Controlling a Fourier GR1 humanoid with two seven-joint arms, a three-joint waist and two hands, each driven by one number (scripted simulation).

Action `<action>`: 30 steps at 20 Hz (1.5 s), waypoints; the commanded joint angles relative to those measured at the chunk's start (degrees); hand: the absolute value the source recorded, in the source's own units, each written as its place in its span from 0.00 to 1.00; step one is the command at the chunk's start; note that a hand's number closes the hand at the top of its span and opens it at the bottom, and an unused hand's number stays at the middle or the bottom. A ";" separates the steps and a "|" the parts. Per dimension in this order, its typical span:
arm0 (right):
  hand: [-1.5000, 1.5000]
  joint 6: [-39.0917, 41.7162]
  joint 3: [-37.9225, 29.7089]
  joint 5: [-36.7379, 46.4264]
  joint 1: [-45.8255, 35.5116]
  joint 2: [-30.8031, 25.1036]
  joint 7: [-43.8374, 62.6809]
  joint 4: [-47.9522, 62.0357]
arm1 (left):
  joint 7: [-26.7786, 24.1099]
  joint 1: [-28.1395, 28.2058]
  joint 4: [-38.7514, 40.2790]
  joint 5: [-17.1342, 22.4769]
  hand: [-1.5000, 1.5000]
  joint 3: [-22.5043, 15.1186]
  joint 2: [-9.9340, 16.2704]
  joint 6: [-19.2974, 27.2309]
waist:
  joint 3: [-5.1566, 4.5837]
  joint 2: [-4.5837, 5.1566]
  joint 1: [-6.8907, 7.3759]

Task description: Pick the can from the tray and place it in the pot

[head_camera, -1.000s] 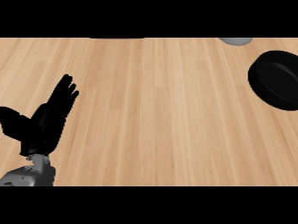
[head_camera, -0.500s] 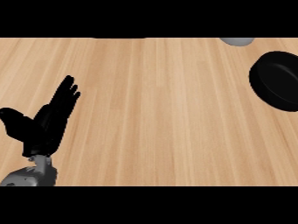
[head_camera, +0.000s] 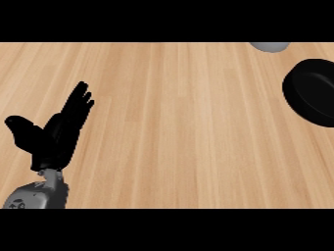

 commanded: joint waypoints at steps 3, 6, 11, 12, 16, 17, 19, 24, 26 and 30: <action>1.00 -4.15 5.86 3.70 -5.96 4.33 0.28 7.59 | 1.18 -1.57 0.40 2.06 0.50 1.81 1.51 -2.04 | 0.04 0.09 0.02; 1.00 -7.85 8.95 8.04 -8.84 4.38 -4.25 14.96 | -0.81 -3.85 4.21 1.93 0.50 2.38 1.51 -2.42 | 0.06 0.44 0.64; 1.00 -4.54 8.03 6.11 -8.78 8.93 -0.65 20.21 | -2.73 -0.09 2.53 0.72 0.50 0.65 0.32 -2.01 | 0.06 0.14 0.27; 0.00 -4.35 7.40 5.21 -10.47 10.85 2.17 20.91 | -1.38 0.51 1.07 1.73 0.50 0.91 0.16 -2.05 | 0.05 0.08 0.54; 0.00 -1.85 6.07 3.93 -12.77 11.70 3.30 27.50 | -3.24 -2.87 5.19 1.56 0.50 2.97 1.17 -2.11 | 0.07 0.42 0.47; 0.00 -2.40 5.04 2.96 -12.25 12.49 2.73 28.53 | -1.43 0.12 0.74 0.56 0.50 0.39 0.37 -1.83 | 0.11 0.23 0.70; 0.00 0.12 2.39 0.42 -12.37 10.08 0.85 30.44 | -1.66 0.99 0.19 1.02 0.50 0.74 0.25 -1.85 | 0.12 0.18 0.36; 0.00 -9.43 -6.17 -6.60 -14.11 12.22 0.44 30.75 | -1.23 -0.55 1.36 0.56 0.50 1.21 0.03 -0.91 | 0.15 0.20 0.10; 0.00 -12.30 -8.64 -8.06 -14.80 10.15 -1.33 31.42 | -2.32 0.65 1.26 1.87 0.50 1.53 0.75 -2.76 | 0.17 0.46 0.64; 0.00 -11.88 -11.98 -10.09 -14.87 3.32 -0.27 34.65 | -0.94 1.22 -0.54 0.02 0.50 0.05 -0.30 -0.98 | 0.21 0.51 0.70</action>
